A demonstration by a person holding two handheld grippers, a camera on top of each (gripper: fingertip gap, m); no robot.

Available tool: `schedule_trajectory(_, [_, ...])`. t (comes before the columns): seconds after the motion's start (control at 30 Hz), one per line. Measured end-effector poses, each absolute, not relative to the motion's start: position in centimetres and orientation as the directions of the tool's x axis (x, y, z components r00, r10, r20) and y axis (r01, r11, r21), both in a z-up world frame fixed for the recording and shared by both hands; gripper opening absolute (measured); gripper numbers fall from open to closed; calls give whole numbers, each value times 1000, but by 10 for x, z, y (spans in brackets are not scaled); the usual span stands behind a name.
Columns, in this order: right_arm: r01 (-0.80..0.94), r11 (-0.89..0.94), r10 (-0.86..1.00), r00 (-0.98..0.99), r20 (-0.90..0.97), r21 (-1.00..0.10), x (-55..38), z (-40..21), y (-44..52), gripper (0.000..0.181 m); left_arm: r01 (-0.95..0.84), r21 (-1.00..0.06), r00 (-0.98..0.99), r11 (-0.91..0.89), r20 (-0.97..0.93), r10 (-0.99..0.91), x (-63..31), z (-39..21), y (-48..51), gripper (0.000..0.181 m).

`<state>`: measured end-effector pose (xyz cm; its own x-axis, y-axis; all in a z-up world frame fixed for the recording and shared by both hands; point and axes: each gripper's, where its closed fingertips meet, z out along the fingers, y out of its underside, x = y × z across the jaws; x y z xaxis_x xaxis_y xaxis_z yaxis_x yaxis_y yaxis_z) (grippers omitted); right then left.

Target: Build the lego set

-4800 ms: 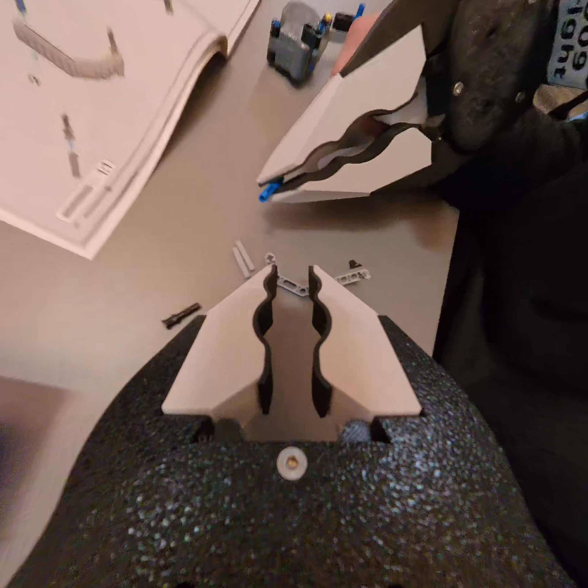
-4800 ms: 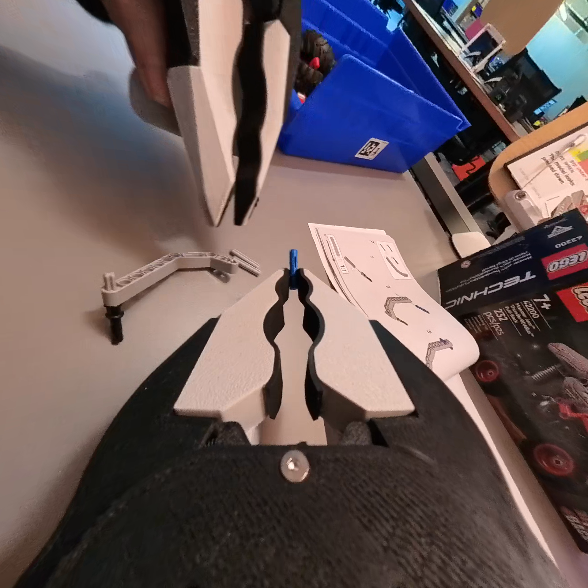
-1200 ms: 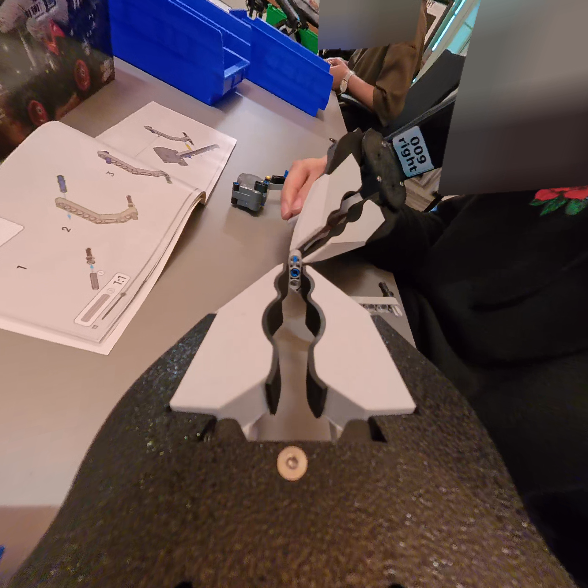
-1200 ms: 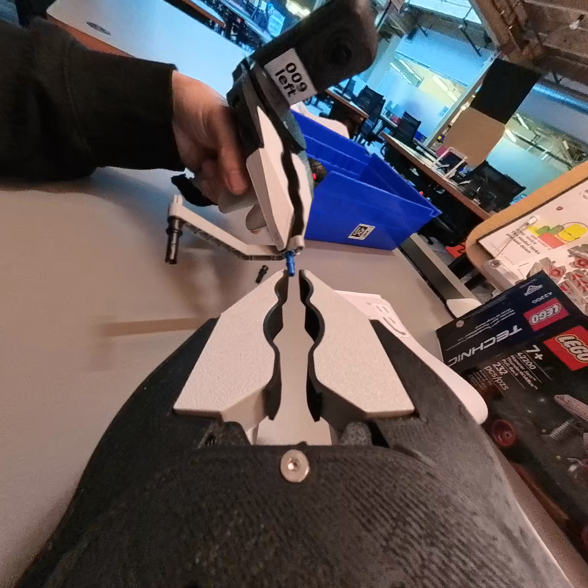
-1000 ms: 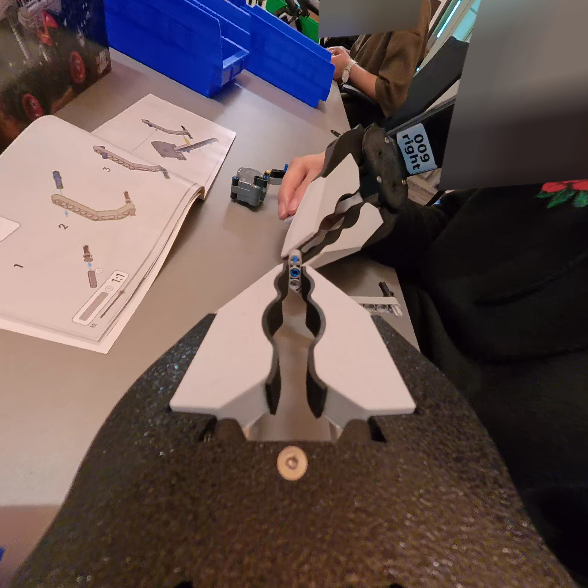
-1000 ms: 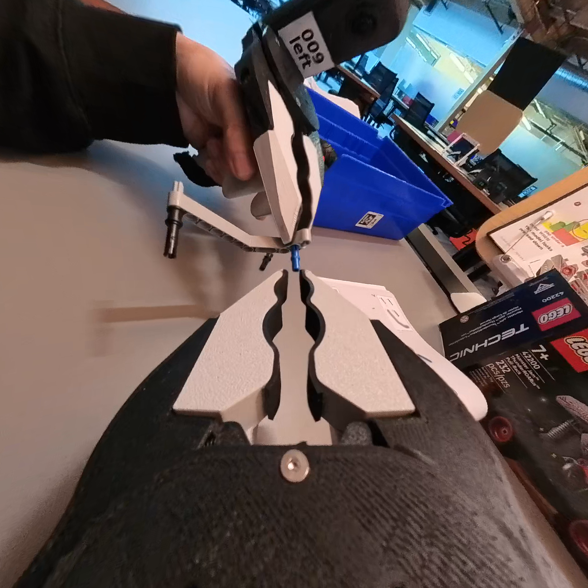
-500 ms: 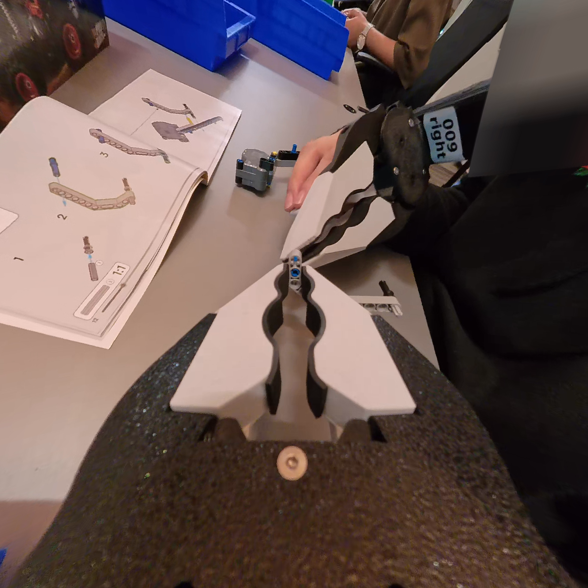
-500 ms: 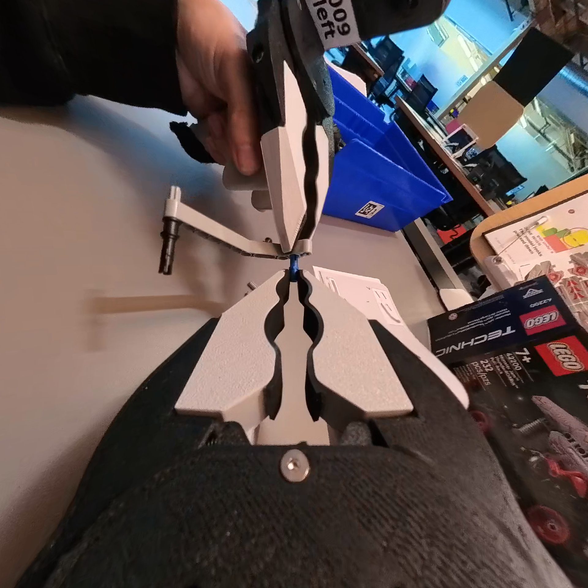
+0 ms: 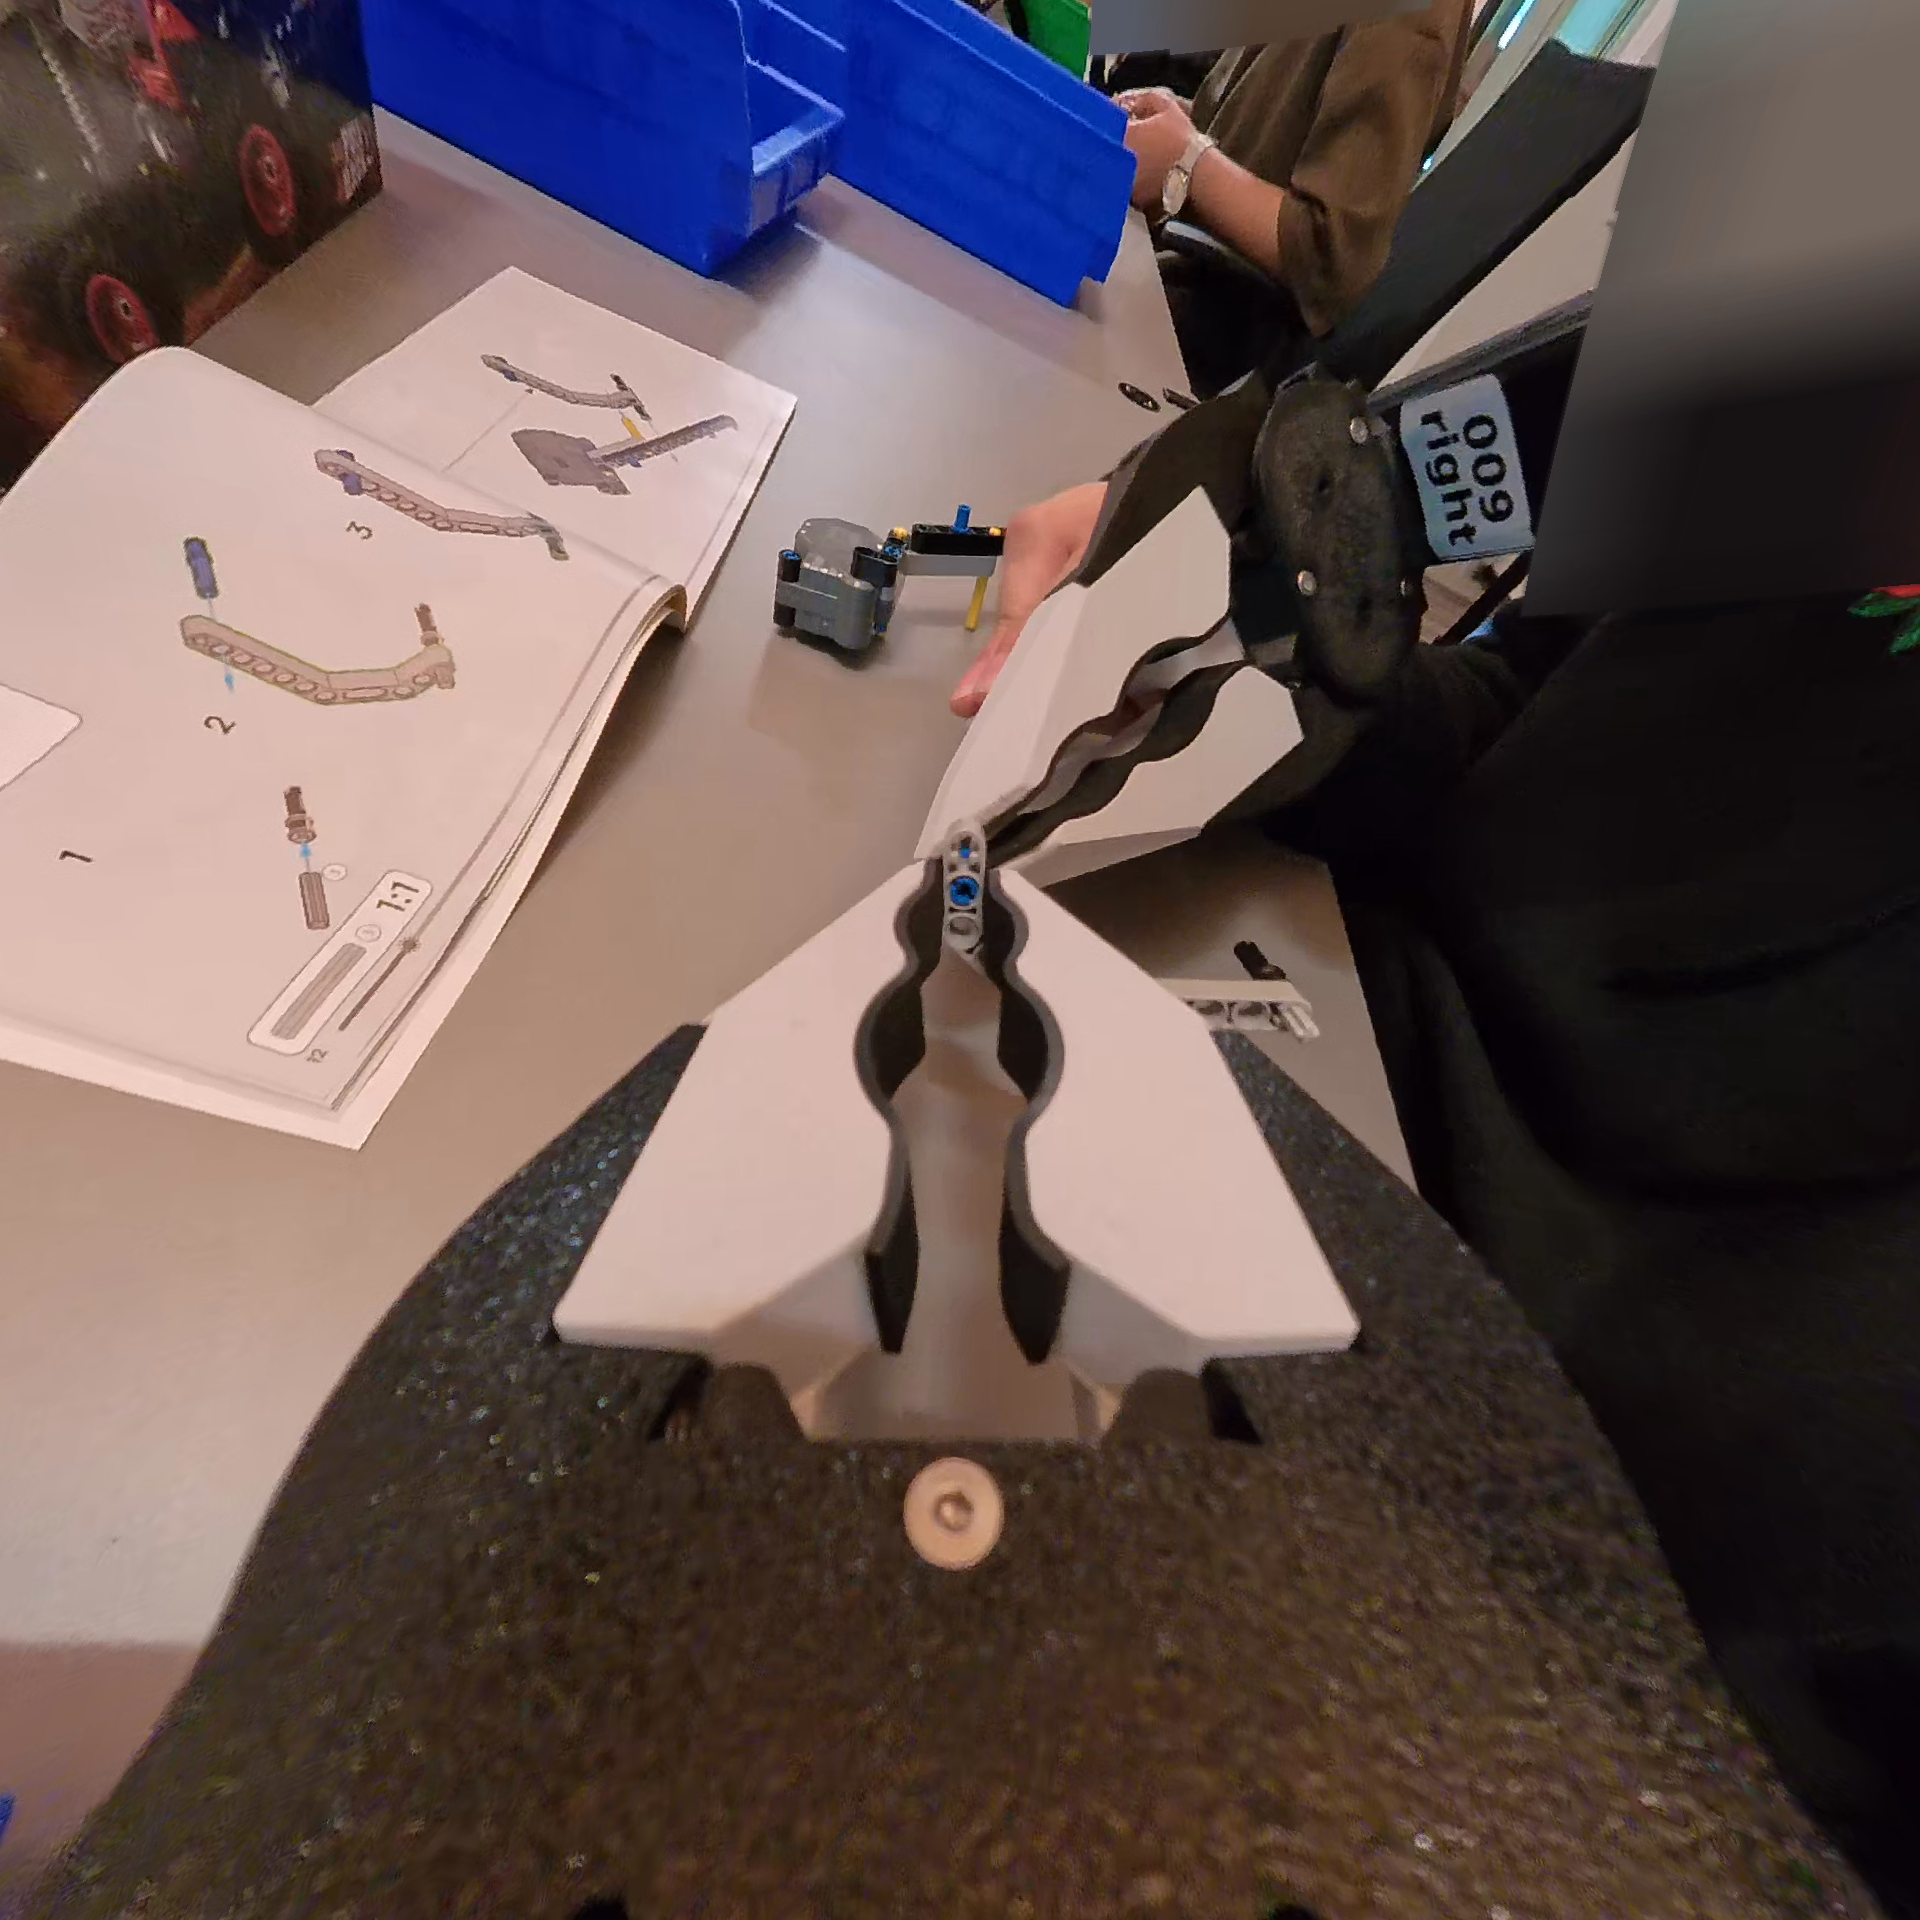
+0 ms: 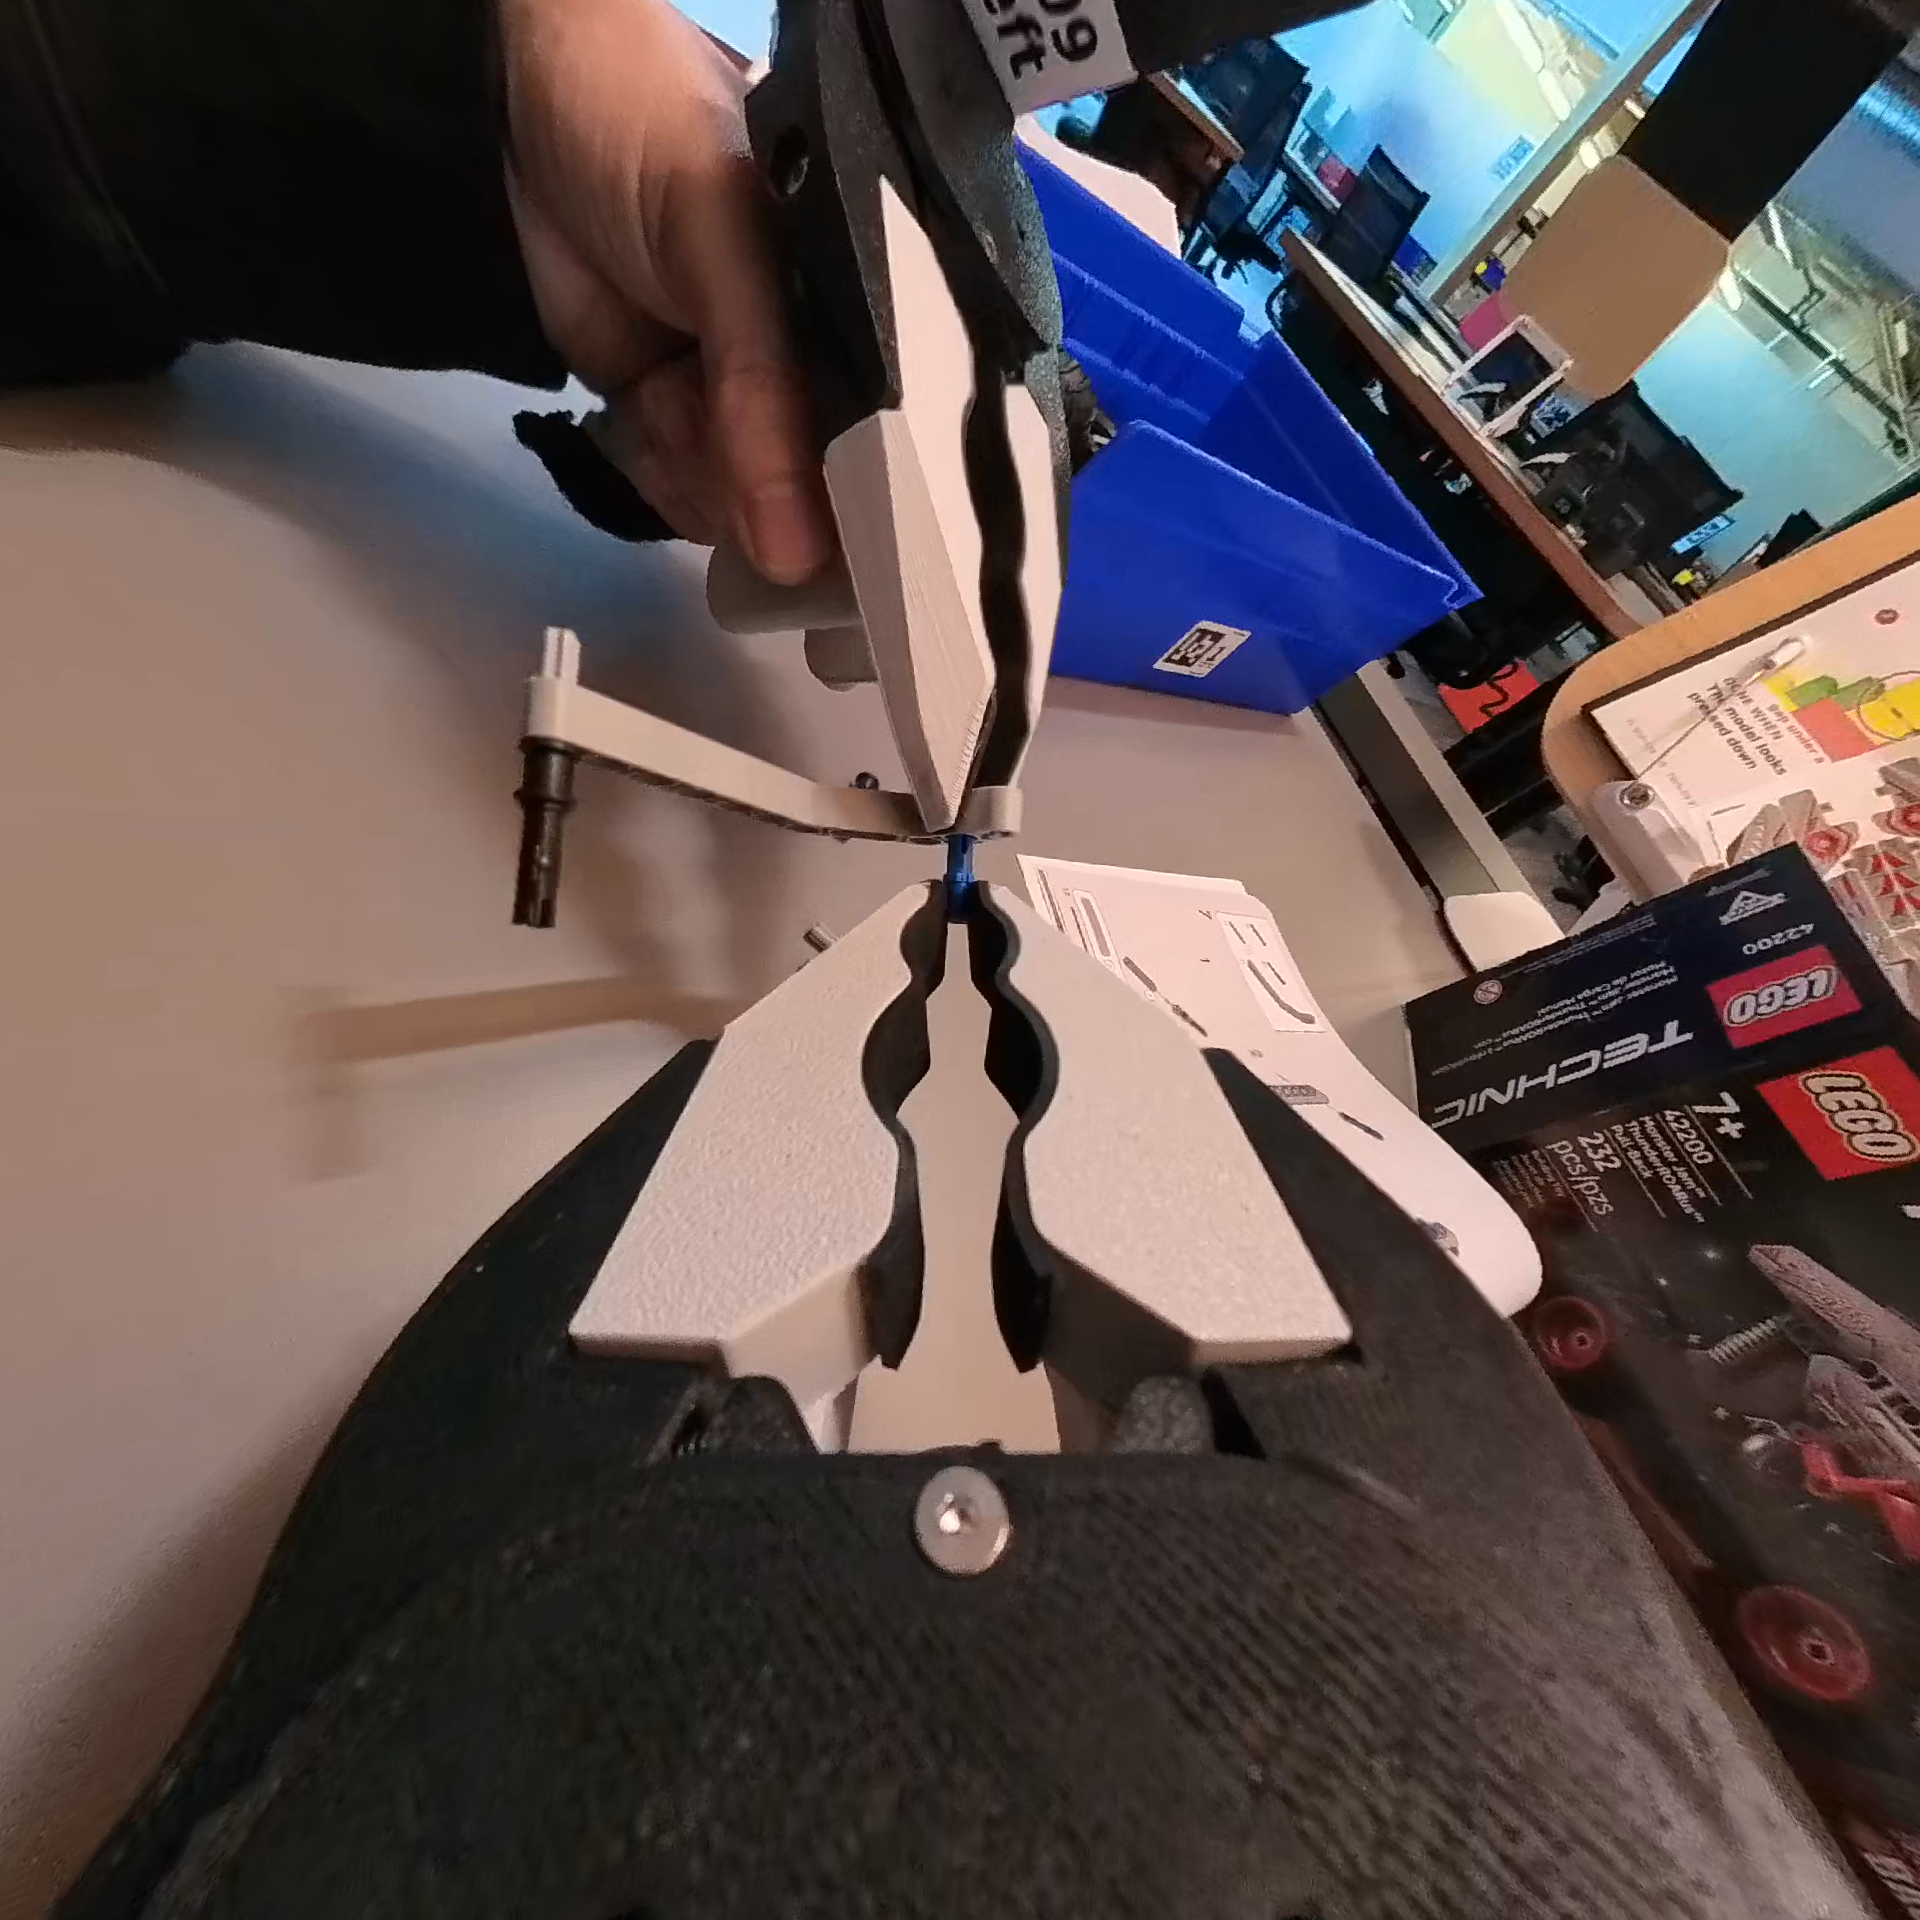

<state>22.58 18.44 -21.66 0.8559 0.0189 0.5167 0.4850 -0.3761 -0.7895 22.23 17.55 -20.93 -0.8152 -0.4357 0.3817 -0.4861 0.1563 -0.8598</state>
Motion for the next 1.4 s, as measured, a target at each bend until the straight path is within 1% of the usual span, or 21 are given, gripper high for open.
schedule_trajectory(0.03, [469,-373,15,866,501,-800,226,-216,184,1,-487,-860,-815,152,384,-434,223,-209,175,6])
schedule_trajectory(0.1, [442,-360,8,882,471,-822,227,-215,183,1,-482,-865,-814,142,382,-437,224,-207,175,5])
schedule_trajectory(0.23, [459,-334,-20,870,493,-824,230,-209,183,2,-445,-887,-827,122,355,-436,226,-201,175,6])
schedule_trajectory(0.33, [465,-329,-35,864,502,-822,232,-207,182,2,-438,-888,-820,141,331,-467,227,-202,178,12])
schedule_trajectory(0.5, [464,-324,-36,865,501,-824,231,-207,182,2,-434,-887,-826,156,323,-461,224,-201,179,6])
schedule_trajectory(0.7, [467,-316,-41,863,504,-826,228,-204,182,2,-436,-883,-828,177,316,-463,222,-202,178,5])
schedule_trajectory(0.9, [407,-303,-32,900,436,-862,227,-205,181,2,-409,-888,-841,212,277,-464,222,-203,177,5])
schedule_trajectory(1.1, [282,-270,-11,955,296,-921,224,-204,181,1,-339,-904,-867,260,193,-459,221,-202,176,5])
schedule_trajectory(1.4, [295,-232,-29,950,310,-927,223,-197,181,1,-382,-909,-858,169,280,-431,221,-195,174,6])
